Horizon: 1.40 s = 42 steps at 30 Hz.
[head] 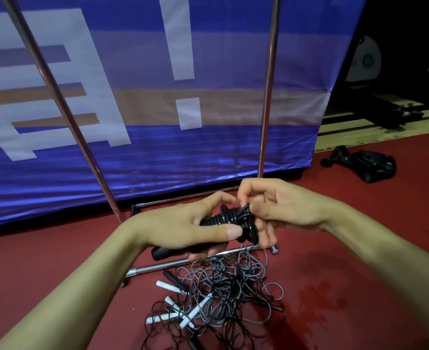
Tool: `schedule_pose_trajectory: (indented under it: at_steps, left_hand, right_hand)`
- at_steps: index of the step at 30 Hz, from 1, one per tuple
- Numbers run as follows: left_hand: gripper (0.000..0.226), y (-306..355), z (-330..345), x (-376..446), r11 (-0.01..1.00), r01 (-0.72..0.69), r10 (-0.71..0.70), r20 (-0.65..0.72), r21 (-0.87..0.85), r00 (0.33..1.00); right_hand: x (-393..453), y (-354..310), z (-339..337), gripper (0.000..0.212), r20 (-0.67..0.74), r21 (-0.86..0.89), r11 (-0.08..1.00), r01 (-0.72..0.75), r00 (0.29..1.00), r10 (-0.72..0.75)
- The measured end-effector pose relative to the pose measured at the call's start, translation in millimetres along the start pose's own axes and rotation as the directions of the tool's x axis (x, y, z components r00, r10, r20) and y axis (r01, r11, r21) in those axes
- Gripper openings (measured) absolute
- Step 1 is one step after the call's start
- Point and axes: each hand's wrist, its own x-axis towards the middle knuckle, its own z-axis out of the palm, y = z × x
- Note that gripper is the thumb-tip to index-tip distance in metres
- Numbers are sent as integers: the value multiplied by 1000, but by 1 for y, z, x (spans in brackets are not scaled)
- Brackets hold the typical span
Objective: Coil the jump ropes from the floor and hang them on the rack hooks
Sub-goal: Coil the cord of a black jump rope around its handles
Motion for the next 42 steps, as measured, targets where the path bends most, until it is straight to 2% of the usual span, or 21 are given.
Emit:
schedule_pose_trajectory:
  at_steps: [4, 8, 14, 17, 19, 21, 23, 27, 29, 31, 33, 35, 38, 42]
  left_hand:
    - [40, 9, 2, -1, 1000, -15, 14, 63, 5, 998]
    - [38, 10, 0, -5, 1000, 4, -7, 101, 28, 995]
    - [35, 7, 1, -10, 998, 35, -41, 118, 56, 992]
    - [41, 6, -1, -11, 996, 60, -67, 108, 70, 992]
    - [52, 6, -2, -10, 988, 93, -103, 72, 125, 992]
    - [66, 6, -3, -8, 967, 140, -153, 44, 214, 987]
    - [75, 5, -2, -6, 949, 173, -185, 20, 263, 983]
    - [87, -5, -14, -9, 969, 147, -137, -67, 198, 988]
    - [89, -11, -18, -8, 963, 180, -159, -115, 200, 981]
    - [77, -12, -16, -5, 953, 191, -164, -130, 235, 978]
    - [43, -12, -14, -3, 964, 153, -120, -154, 220, 981]
    - [20, -11, -16, -4, 977, 124, -81, -238, 172, 968]
    - [22, -11, -20, -5, 986, 81, -31, -314, 147, 949]
    - [24, -15, -23, 0, 990, 50, -2, -343, 131, 939]
  right_hand:
    - [-2, -3, -4, 14, 124, 161, 986, -51, 992, 31]
    - [0, -1, -2, 14, 240, 185, 973, -134, 967, 87]
    - [2, -7, 2, 14, 240, -66, 991, -119, 962, 132]
    - [4, -8, 5, 16, 184, -181, 981, -73, 977, 106]
    - [5, -8, 3, 13, 85, -351, 936, -6, 996, 38]
    - [5, -12, 1, 11, 45, -523, 851, 36, 999, -15]
    - [3, -14, -1, 17, 15, -594, 805, 6, 1000, 3]
    - [2, -10, 3, 34, -64, -325, 934, -149, 989, 136]
    - [6, -5, 5, 36, -86, -279, 949, -148, 988, 129]
    - [6, -1, 1, 38, -110, -283, 952, -118, 990, 90]
    - [6, -2, -7, 35, -202, -224, 973, -57, 979, 11]
    - [6, -4, -14, 31, -347, -32, 998, 46, 936, -54]
    - [9, -6, -17, 31, -491, 202, 958, 202, 868, -80]
    - [15, -12, -15, 33, -637, 284, 900, 332, 766, -82]
